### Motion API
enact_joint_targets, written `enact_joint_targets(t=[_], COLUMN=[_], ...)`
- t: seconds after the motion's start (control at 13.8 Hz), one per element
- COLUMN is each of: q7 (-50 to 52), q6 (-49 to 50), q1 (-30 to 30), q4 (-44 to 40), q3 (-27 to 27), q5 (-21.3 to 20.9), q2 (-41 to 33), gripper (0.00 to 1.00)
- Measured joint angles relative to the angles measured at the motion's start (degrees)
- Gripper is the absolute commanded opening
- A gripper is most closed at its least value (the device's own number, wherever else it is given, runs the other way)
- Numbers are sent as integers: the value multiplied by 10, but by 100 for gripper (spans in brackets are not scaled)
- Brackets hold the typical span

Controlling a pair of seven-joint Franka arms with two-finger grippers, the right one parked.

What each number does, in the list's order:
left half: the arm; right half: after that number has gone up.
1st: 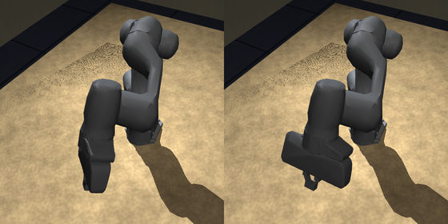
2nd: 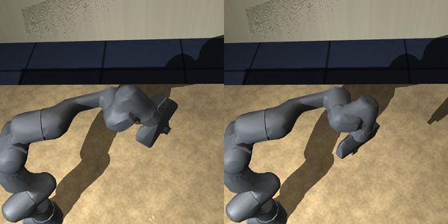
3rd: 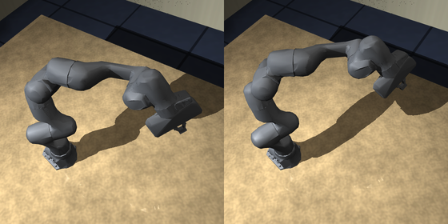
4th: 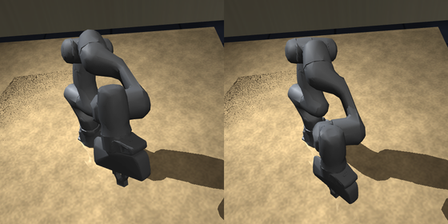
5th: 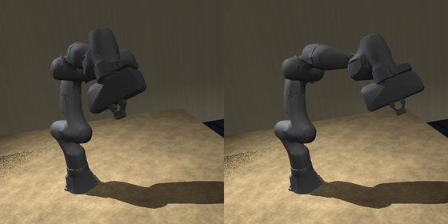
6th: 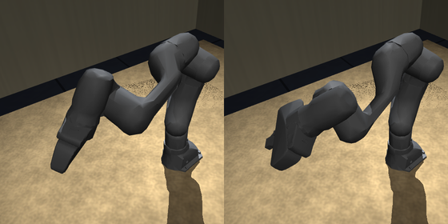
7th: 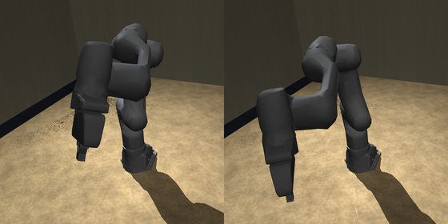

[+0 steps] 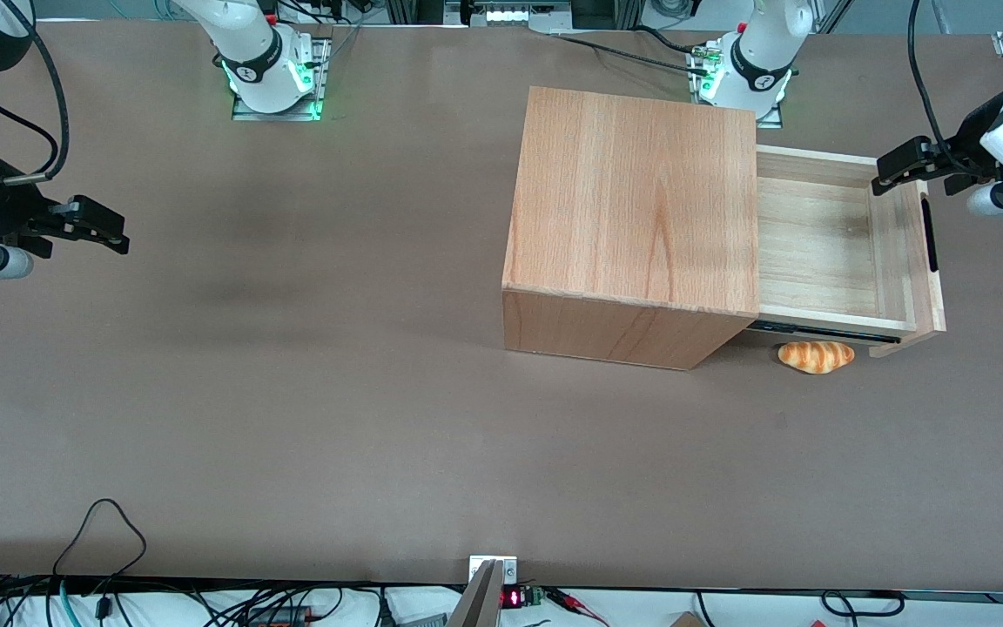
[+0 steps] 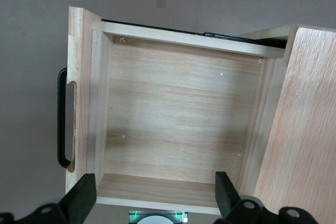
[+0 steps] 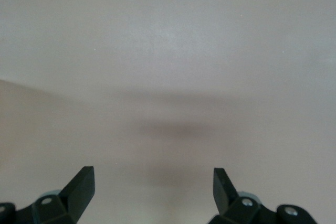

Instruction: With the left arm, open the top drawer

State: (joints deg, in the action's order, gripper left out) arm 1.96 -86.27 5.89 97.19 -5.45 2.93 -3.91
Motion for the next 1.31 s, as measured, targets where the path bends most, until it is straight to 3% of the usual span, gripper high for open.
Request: enact_joint_targets(t=[0.58,0.94,1.31], q7=[0,0,-1], q6=[0,-2,-17], q1=[-5,-59,-52], q4=[-2,-4,-23], q3=[-10,46,57], q5=[0,-7,-7], q2=[9,10,16], gripper=[100,100,100])
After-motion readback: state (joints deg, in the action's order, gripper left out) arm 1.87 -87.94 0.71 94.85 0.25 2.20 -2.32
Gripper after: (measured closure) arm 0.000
